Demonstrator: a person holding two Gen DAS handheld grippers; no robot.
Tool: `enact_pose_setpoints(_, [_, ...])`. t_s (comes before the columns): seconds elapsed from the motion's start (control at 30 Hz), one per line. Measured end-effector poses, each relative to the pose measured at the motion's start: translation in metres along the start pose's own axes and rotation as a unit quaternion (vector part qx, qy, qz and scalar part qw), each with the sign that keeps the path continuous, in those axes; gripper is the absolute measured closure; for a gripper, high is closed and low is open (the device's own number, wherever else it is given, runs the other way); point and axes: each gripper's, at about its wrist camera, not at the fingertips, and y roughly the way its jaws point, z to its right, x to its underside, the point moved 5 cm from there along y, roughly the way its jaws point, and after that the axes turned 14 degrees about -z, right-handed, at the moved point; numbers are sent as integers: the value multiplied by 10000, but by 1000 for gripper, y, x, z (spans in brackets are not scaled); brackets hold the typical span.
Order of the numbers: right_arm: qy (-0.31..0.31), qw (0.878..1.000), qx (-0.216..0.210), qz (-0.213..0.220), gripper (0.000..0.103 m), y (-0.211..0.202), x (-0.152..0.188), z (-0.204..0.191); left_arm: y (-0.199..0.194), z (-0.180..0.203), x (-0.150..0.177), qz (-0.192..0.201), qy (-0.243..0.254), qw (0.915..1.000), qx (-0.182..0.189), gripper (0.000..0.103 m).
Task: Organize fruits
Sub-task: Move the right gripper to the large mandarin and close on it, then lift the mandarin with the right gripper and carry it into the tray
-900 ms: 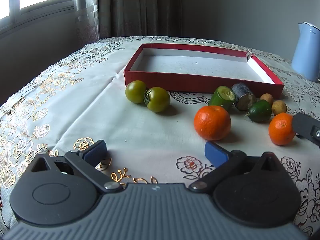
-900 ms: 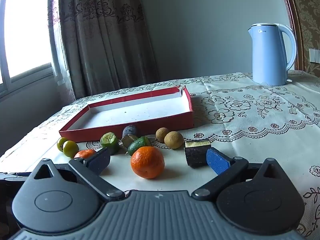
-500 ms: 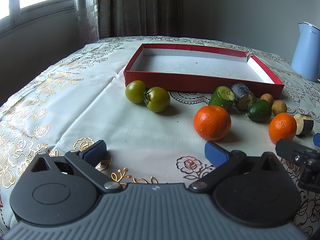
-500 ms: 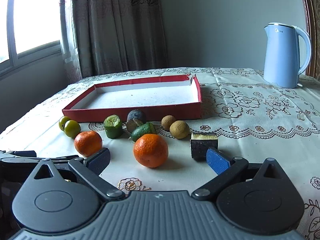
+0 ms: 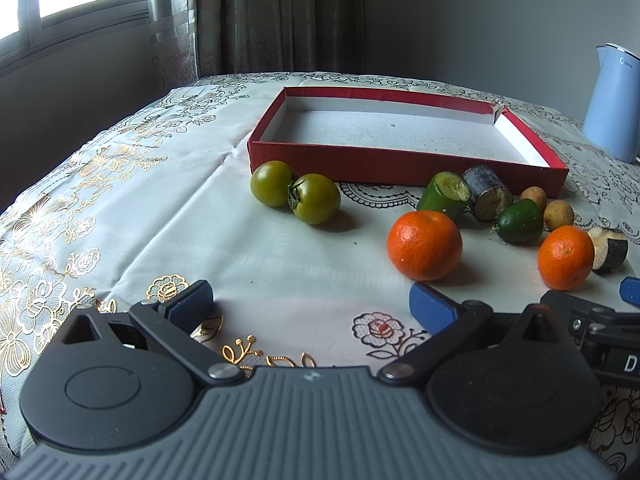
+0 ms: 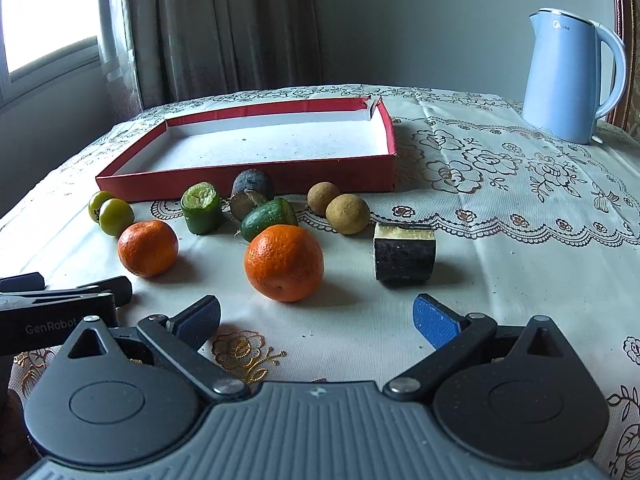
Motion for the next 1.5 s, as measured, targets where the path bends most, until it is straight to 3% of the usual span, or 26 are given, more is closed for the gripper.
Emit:
enact_pose_setpoints(0.23, [-3,10000,-75,65,0,-3,-1,1,0,0,0,-1,1,10000,-3,0])
enact_pose_setpoints(0.4, [-277,9973,-415,541,0,-18,-2,-5,0,0,0,-1,1,10000,-2,0])
enact_pose_setpoints(0.6, [-643,9947,-379,710,0,-19,-7,-11,0,0,0,-1,2,10000,-3,0])
enact_pose_setpoints(0.7, [-764,9937,-416,705,8,-17,-9,-11,0,0,0,-1,2,10000,-3,0])
enact_pose_setpoints(0.77, [-841,9931,-471,667,20,-14,-10,-12,0,0,0,0,1,10000,-1,0])
enact_pose_setpoints(0.83, [-892,9930,-497,599,38,-10,-12,-12,0,0,0,-1,1,10000,-2,0])
enact_pose_setpoints(1.1, [-974,9930,-489,462,38,-1,-17,-13,0,0,0,-1,1,10000,-2,0])
enact_pose_setpoints(1.3, [-899,9941,-437,416,61,2,-19,-11,0,0,0,-1,1,10000,-2,0])
enact_pose_setpoints(1.5, [-833,9942,-494,463,61,0,-19,-10,0,0,0,1,-2,10000,2,0])
